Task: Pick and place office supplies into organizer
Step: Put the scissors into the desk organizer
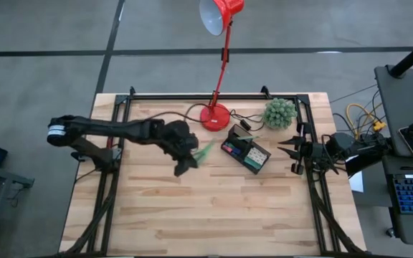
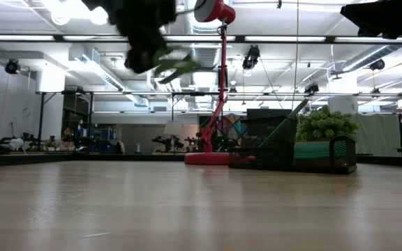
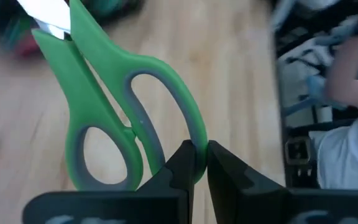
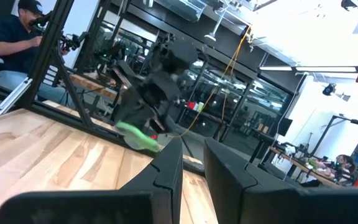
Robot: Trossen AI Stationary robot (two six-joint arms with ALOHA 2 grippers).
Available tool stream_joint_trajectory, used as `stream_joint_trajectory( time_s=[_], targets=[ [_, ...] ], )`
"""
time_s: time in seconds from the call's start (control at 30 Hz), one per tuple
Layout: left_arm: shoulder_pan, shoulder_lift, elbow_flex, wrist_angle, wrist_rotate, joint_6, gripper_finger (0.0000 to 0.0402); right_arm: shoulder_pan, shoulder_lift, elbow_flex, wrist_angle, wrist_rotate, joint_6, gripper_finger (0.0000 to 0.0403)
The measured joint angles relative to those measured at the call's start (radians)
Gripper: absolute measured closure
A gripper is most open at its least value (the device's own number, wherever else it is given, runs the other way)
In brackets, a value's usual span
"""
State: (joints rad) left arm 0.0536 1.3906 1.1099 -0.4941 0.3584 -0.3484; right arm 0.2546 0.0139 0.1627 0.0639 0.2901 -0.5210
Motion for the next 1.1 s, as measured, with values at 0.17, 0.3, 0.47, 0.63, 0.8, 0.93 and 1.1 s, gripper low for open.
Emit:
stream_joint_trajectory(
  time_s=[0.17, 0.3, 0.47, 0.63, 0.8, 0.93, 1.1],
  targets=[
    [-0.068, 0.06, 0.019, 0.245, 0.01, 0.178, 0.0391, 0.0, 0.0, 0.0, 0.002, 0.0, 0.0, 0.0346],
    [-0.093, 0.119, 0.051, 0.266, -0.026, 0.371, 0.0391, 0.0, 0.001, 0.0, 0.002, 0.0, 0.0, 0.0346],
    [-0.094, 0.196, 0.12, 0.258, -0.239, 0.536, 0.0391, 0.0, 0.0, 0.0, 0.001, 0.002, -0.001, 0.0346],
    [-0.098, 0.245, 0.236, 0.087, -0.542, 0.725, 0.0391, 0.0, 0.0, 0.0, 0.001, 0.003, 0.001, 0.0346],
    [-0.101, 0.285, 0.34, -0.08, -0.806, 0.834, 0.0391, 0.0, 0.001, 0.0, 0.0, 0.01, -0.004, 0.0346],
    [-0.12, 0.337, 0.395, -0.123, -0.994, 0.951, 0.0391, 0.0, 0.0, 0.0, -0.001, 0.029, -0.003, 0.0346],
    [-0.154, 0.432, 0.437, -0.144, -1.297, 1.181, 0.0391, 0.0, 0.001, 0.0, -0.001, 0.033, -0.003, 0.0346]
  ],
)
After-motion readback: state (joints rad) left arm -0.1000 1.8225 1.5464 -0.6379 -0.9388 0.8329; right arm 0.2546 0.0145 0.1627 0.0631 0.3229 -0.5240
